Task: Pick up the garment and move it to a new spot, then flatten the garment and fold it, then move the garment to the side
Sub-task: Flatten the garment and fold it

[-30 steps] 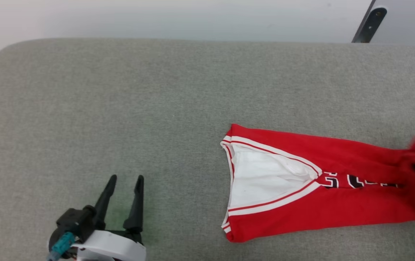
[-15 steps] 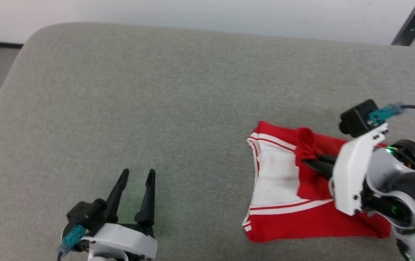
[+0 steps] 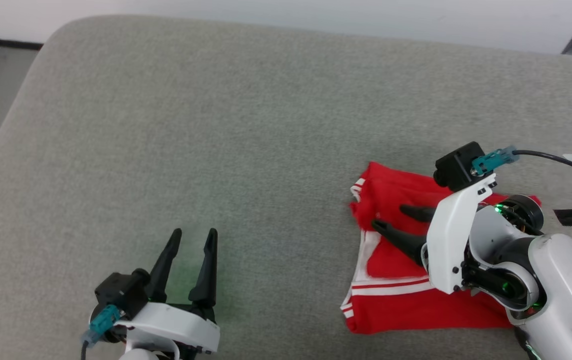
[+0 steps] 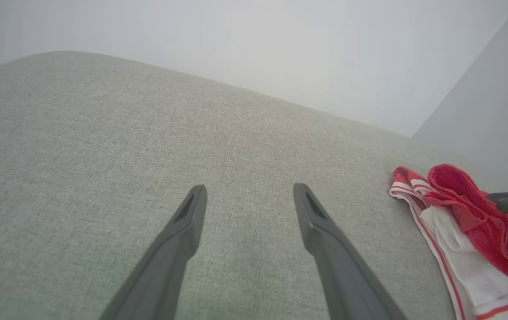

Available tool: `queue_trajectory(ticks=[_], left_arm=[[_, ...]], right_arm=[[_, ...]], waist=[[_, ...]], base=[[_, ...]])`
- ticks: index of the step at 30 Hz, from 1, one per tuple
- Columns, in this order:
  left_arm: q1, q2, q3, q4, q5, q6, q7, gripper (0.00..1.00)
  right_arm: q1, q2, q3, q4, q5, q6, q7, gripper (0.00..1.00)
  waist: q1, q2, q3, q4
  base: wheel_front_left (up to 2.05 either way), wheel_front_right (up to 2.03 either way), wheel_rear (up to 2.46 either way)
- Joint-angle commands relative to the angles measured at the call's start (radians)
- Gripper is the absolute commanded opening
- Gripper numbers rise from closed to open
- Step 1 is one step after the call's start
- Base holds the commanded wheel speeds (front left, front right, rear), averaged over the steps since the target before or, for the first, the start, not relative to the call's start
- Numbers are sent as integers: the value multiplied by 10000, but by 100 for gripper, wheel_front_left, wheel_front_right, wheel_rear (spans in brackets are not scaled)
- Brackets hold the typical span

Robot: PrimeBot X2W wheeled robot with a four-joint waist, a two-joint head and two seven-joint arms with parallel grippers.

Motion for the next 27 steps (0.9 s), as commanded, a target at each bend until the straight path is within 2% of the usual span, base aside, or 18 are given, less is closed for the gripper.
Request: queue_trajectory(ticks=[1, 7, 14, 18, 23, 27], left_arm=[[-53, 49, -5, 32, -48, -28, 5, 100], [-32, 205, -70, 123, -128, -29, 5, 100], [-187, 448, -249, 559, -346, -29, 5, 100], [-341, 585, -364, 913, -314, -29, 4, 100], [-314, 733, -290, 1221, -267, -29, 4, 100], [6, 799, -161, 1304, -190, -28, 5, 100]], right_arm=[[-28, -26, -22, 6, 140, -14, -141, 100], [317, -314, -432, -71, 495, -14, -953, 100], [1124, -1231, -1125, 132, 167, -14, -2523, 100], [1770, -1676, -1623, 730, -78, -14, -3528, 100], [2403, -1864, -2017, 1296, -258, -14, -4774, 100], [2799, -1736, -2060, 1505, -403, -14, -5801, 100]], waist=[[0, -1, -189, -205], [0, -1, -668, -787], [0, -1, -1214, -1565], [0, -1, -1459, -1948], [0, -1, -1818, -2333], [0, -1, -2175, -2546]], base=[[0, 0, 0], [0, 0, 0], [0, 0, 0], [0, 0, 0], [0, 0, 0], [0, 0, 0]])
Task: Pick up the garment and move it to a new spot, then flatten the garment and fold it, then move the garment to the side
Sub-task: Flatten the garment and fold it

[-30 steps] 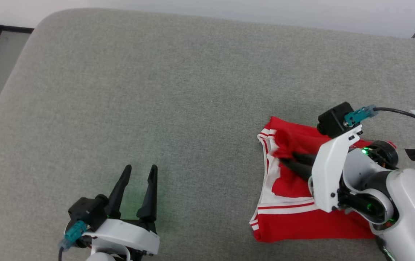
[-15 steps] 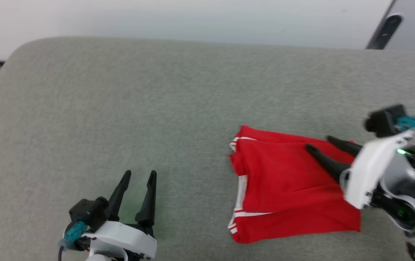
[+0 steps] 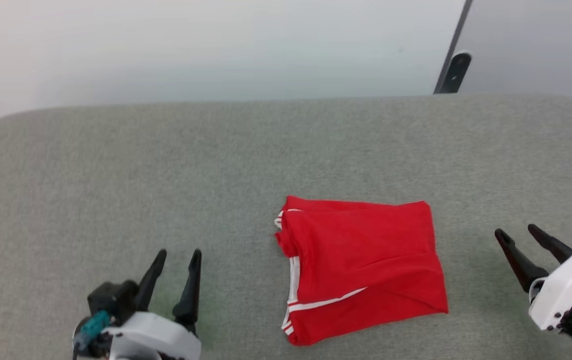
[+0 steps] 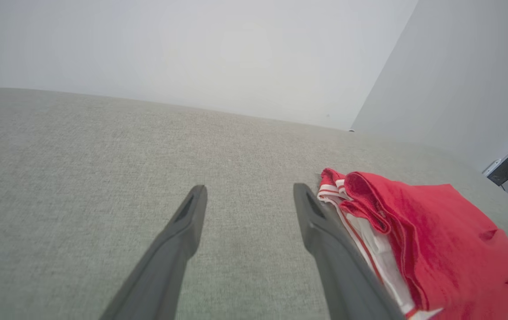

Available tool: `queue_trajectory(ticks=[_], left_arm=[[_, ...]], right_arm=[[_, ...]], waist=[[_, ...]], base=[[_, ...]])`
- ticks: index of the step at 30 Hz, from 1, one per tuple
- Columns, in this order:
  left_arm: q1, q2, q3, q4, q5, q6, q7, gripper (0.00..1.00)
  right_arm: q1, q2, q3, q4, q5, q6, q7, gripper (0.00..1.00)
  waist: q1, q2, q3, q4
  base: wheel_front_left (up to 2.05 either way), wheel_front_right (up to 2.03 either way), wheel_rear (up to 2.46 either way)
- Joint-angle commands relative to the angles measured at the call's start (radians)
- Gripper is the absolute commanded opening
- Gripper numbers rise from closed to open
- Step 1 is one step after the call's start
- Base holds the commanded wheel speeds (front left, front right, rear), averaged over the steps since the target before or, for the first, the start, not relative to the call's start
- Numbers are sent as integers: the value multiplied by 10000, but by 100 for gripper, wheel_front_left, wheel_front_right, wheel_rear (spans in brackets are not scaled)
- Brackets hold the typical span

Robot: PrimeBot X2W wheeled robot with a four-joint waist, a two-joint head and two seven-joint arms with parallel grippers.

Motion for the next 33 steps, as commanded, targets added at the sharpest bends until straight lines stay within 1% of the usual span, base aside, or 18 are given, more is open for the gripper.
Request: queue_trajectory(ticks=[1, 6, 11, 14, 22, 33], left_arm=[[152, 36, 44, 39, 53, -28, 7, 100], [750, 55, 192, -86, 154, 45, 6, 100], [1426, 163, 418, -482, 247, 212, 7, 100], [1814, 255, 491, -752, 328, 266, 7, 100], [2961, 391, 668, -1647, 331, 536, 23, 100], [4378, 449, 972, -3378, 178, 1148, 301, 100]], right_arm=[[122, 53, -14, 21, -93, -14, -137, 100], [674, 257, 60, 167, -327, -14, -1131, 100], [1197, 464, 102, 104, -456, -14, -1627, 100], [1507, 586, -75, -41, -564, -14, -1833, 100], [2351, 786, -648, -789, -888, -14, -1787, 100], [3687, 1200, -1932, -2144, -1227, -14, -1305, 100]], waist=[[0, -1, -382, -326], [0, -1, -806, -417], [0, -1, -1096, -336], [0, -1, -1241, -266], [0, -1, -1445, -224], [0, -1, -1490, -167]], base=[[0, 0, 0], [0, 0, 0], [0, 0, 0], [0, 0, 0], [0, 0, 0], [0, 0, 0]])
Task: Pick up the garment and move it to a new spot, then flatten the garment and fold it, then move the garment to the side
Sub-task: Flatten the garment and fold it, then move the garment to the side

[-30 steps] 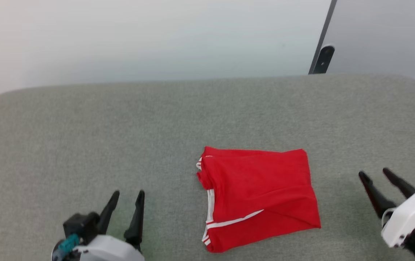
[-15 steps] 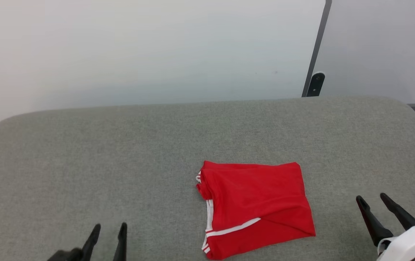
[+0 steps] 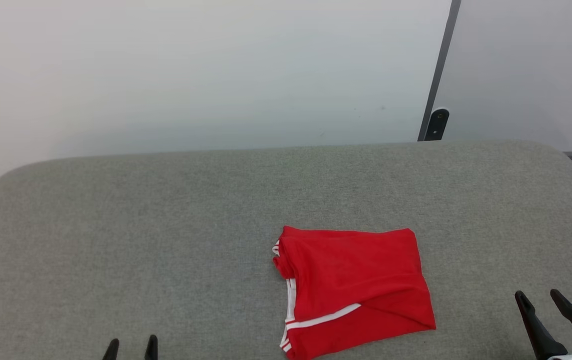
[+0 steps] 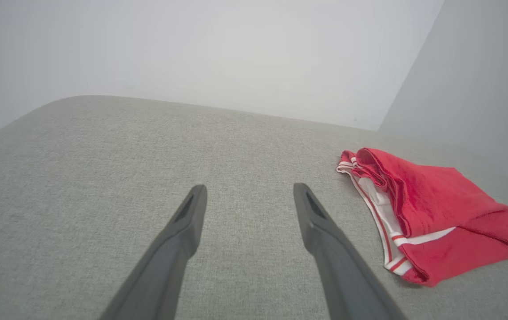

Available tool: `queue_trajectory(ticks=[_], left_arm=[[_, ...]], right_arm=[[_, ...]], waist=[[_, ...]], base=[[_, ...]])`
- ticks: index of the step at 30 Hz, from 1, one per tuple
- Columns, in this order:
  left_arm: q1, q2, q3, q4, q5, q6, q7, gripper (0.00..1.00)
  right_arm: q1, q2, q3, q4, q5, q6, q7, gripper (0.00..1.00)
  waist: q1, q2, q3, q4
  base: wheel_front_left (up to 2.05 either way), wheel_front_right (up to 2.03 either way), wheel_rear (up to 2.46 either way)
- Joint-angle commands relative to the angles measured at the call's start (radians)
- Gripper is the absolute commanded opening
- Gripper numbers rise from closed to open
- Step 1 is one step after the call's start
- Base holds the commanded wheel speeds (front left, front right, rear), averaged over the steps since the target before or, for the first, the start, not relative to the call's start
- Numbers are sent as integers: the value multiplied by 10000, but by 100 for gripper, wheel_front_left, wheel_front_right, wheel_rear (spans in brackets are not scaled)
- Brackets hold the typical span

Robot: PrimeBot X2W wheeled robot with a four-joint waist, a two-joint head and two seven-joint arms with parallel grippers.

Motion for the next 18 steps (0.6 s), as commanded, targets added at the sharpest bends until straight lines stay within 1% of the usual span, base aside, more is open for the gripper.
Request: queue_trajectory(ticks=[1, 8, 18], left_arm=[[106, 16, 37, -117, -32, 63, 11, 100], [358, 24, -27, -554, -62, 208, 197, 100], [281, 74, -43, -683, -136, 276, 228, 100]], right_arm=[[109, 60, -96, -75, -43, -14, 65, 100], [253, 313, -287, -361, -171, -14, 372, 100], [173, 382, -336, -457, -218, -14, 533, 100]], waist=[[0, 0, 17, 17], [0, 0, 79, 73], [0, 0, 62, 169]], base=[[0, 0, 0], [0, 0, 0], [0, 0, 0]])
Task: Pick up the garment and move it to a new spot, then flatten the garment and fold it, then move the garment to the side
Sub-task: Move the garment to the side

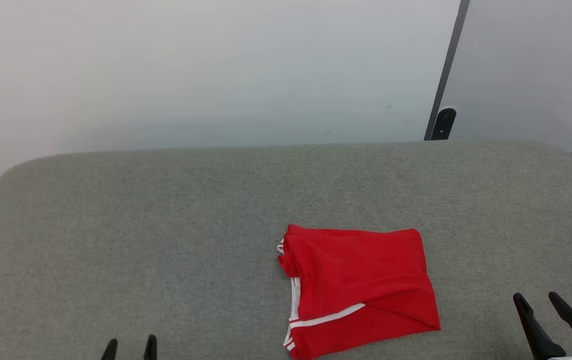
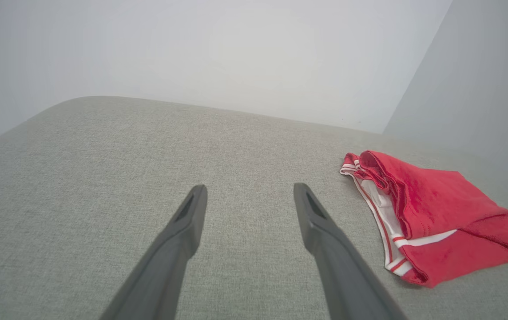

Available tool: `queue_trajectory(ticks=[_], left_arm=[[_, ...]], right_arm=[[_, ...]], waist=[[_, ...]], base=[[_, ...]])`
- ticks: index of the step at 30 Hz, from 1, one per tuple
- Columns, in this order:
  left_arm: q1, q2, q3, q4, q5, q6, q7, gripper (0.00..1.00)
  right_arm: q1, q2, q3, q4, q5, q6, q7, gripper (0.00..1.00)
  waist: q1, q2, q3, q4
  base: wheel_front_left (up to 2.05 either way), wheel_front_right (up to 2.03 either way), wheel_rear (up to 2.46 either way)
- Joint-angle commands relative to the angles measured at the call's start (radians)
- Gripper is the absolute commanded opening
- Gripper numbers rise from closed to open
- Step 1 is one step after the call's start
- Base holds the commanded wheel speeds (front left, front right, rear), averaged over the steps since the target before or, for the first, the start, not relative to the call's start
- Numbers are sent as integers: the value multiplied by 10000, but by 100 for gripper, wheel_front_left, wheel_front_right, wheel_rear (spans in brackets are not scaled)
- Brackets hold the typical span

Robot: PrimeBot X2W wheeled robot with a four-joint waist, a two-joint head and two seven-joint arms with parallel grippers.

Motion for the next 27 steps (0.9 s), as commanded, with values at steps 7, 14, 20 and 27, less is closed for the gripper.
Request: queue_trajectory(ticks=[7, 14, 20, 27], left_arm=[[-204, 42, -136, -19, -75, -37, 31, 100], [-774, -195, -471, 219, 4, -125, -80, 100], [-1244, -407, -731, 576, 38, -277, -264, 100], [-1735, -568, -845, 923, 28, -455, -422, 100]], right_arm=[[-6, 281, -54, -107, 122, -14, 112, 100], [-805, 120, 416, -2, 101, -14, 988, 100], [-2486, -395, 1173, 826, 30, -14, 2574, 100], [-4457, -872, 2020, 2094, 117, -14, 4479, 100]], waist=[[0, 0, 60, 238], [0, 0, 375, 928], [0, 0, 776, 1443], [0, 0, 1381, 1683]], base=[[0, 0, 0], [0, 0, 0], [0, 0, 0], [0, 0, 0]])
